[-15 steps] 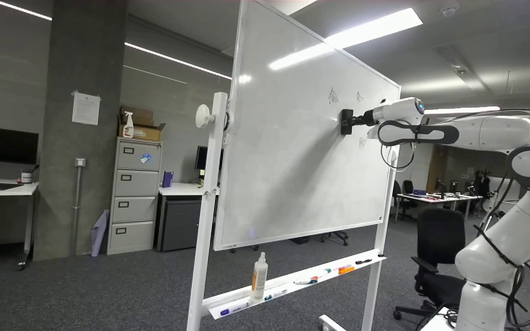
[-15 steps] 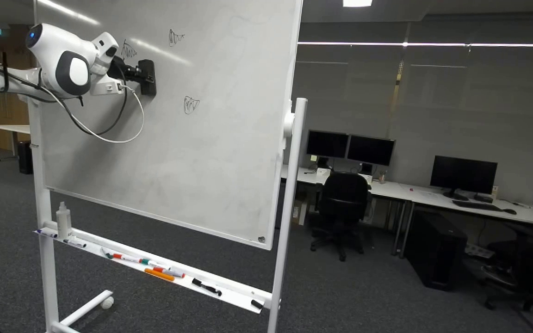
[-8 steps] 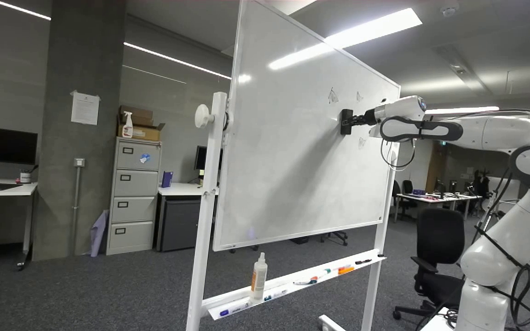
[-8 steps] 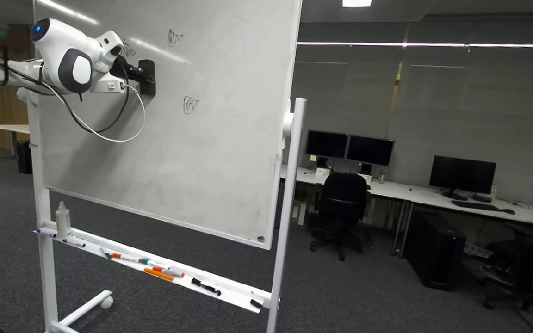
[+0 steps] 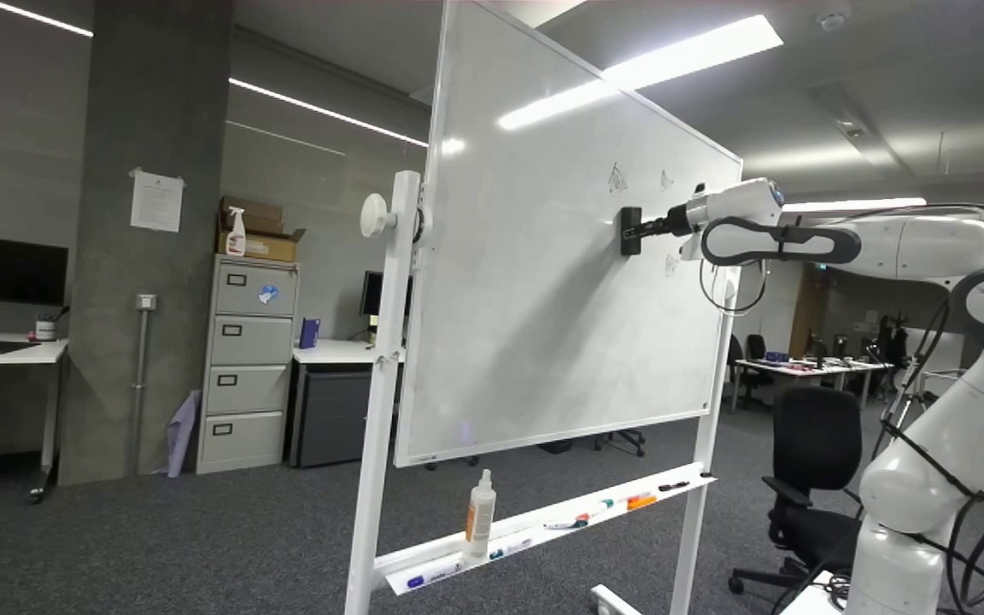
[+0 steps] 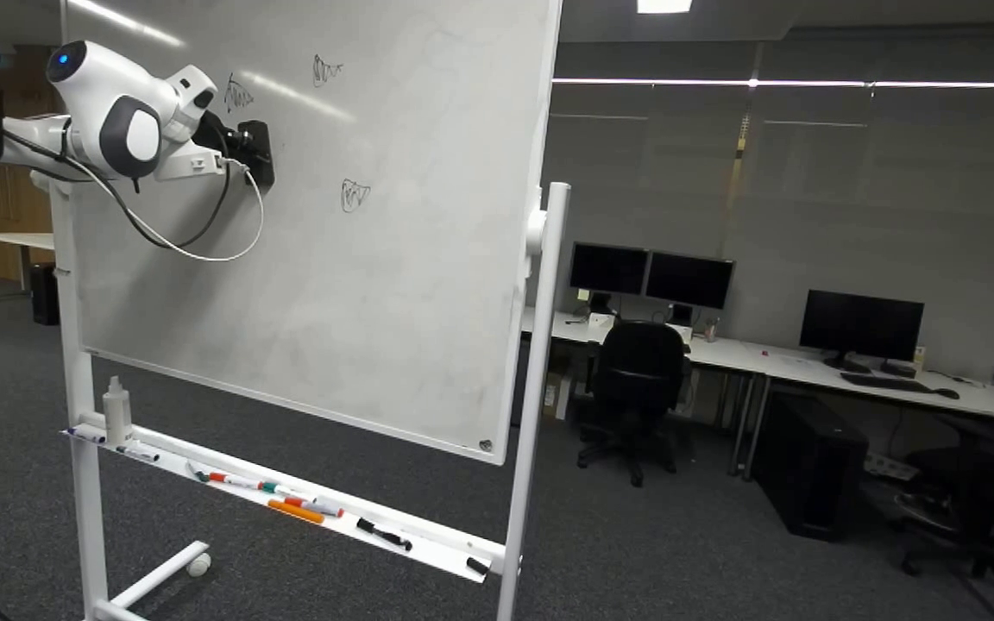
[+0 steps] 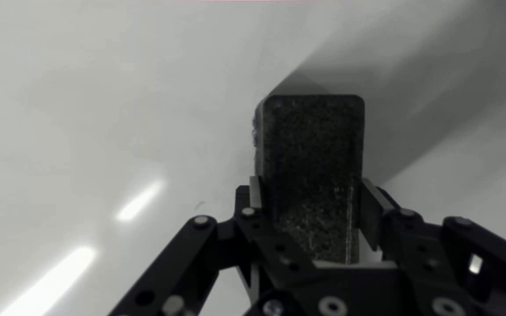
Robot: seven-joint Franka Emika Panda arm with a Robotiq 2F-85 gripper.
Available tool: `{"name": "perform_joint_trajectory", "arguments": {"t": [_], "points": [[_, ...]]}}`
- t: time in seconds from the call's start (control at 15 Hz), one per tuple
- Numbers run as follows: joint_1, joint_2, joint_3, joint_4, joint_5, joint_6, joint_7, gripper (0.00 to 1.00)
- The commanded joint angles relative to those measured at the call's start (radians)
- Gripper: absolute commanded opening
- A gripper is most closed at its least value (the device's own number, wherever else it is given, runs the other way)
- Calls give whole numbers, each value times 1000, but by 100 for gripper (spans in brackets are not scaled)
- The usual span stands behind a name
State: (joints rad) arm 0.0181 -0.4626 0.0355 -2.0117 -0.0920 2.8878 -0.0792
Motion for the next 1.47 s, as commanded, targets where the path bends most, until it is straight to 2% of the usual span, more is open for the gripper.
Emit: {"name": "perform_joint_trajectory", "arguments": {"t": [0.0,0.27,0.67,1.4], "points": [[62,65,9,12,2,-7,-52,30],[79,69,-10,24,8,-1,-72,30],[56,67,-52,45,17,15,-65,30],[34,83,-198,79,77,12,-60,30]]}}
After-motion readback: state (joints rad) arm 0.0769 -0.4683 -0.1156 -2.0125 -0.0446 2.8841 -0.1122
